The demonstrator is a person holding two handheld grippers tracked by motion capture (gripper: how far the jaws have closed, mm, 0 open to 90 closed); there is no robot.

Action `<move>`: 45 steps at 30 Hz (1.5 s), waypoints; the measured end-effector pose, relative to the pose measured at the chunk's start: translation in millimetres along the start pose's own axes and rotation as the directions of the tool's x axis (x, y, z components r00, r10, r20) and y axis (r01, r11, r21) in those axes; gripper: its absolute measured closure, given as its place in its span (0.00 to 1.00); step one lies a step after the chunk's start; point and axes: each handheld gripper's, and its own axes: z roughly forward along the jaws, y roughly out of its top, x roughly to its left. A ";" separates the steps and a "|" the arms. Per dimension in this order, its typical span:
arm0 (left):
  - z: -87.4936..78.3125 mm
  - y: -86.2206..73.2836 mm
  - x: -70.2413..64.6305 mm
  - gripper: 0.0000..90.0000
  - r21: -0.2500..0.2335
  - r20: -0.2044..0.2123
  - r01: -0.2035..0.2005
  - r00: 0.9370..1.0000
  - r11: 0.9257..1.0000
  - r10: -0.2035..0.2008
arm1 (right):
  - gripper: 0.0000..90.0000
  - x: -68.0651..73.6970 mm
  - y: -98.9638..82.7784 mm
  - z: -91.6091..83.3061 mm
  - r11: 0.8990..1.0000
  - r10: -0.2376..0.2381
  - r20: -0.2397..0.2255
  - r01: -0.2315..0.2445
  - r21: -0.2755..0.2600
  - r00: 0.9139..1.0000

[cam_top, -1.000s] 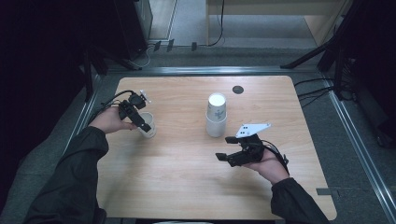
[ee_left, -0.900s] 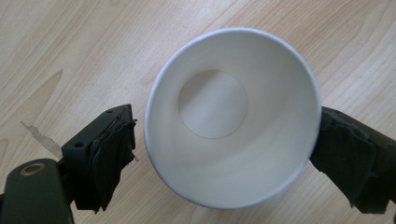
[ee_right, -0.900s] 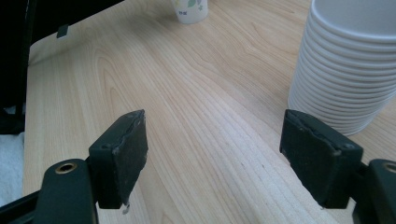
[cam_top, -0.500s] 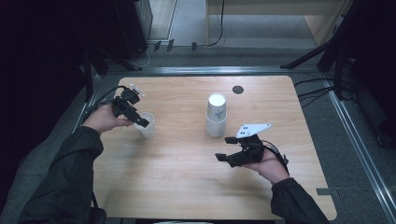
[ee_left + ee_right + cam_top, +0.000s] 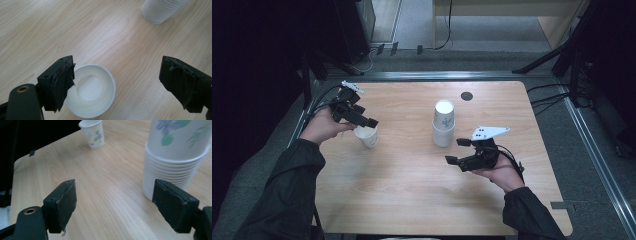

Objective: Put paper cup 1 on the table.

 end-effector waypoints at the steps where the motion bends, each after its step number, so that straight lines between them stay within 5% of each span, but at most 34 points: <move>1: 0.5 0.9 -4.3 0.15 -0.002 -0.001 -0.011 1.000 1.000 0.011 | 0.22 -1.6 1.8 -0.9 1.000 0.004 0.009 -0.004 -0.004 1.000; 5: 3.6 2.2 -19.4 0.15 -0.016 0.014 -0.035 0.999 0.999 0.036 | 0.22 -7.0 7.4 -2.3 1.000 0.006 0.053 -0.007 0.020 0.999; 12: 9.7 -6.6 -33.1 0.15 -0.060 0.076 -0.016 0.997 0.998 0.021 | 0.22 -13.6 16.4 -3.7 1.000 -0.011 0.091 0.010 0.010 0.996; 26: 13.1 -37.3 -64.8 0.15 -0.118 0.088 -0.051 0.994 0.992 0.062 | 0.30 -30.1 46.0 -6.7 0.998 -0.024 0.104 0.018 0.064 0.994; 32: 18.5 -46.5 -74.5 0.16 -0.141 0.095 -0.068 0.992 0.988 0.082 | 0.33 -34.5 62.1 -11.2 0.993 -0.054 0.115 0.041 0.110 0.992; 36: 25.4 -50.6 -79.2 0.15 -0.141 0.135 -0.066 0.987 0.988 0.086 | 0.35 -38.0 69.7 -10.2 0.985 -0.092 0.121 0.073 0.156 0.988; 45: 31.9 -57.7 -90.9 0.15 -0.159 0.126 -0.109 0.984 0.981 0.129 | 0.34 -44.4 84.5 -4.2 0.969 -0.113 0.138 0.078 0.234 0.984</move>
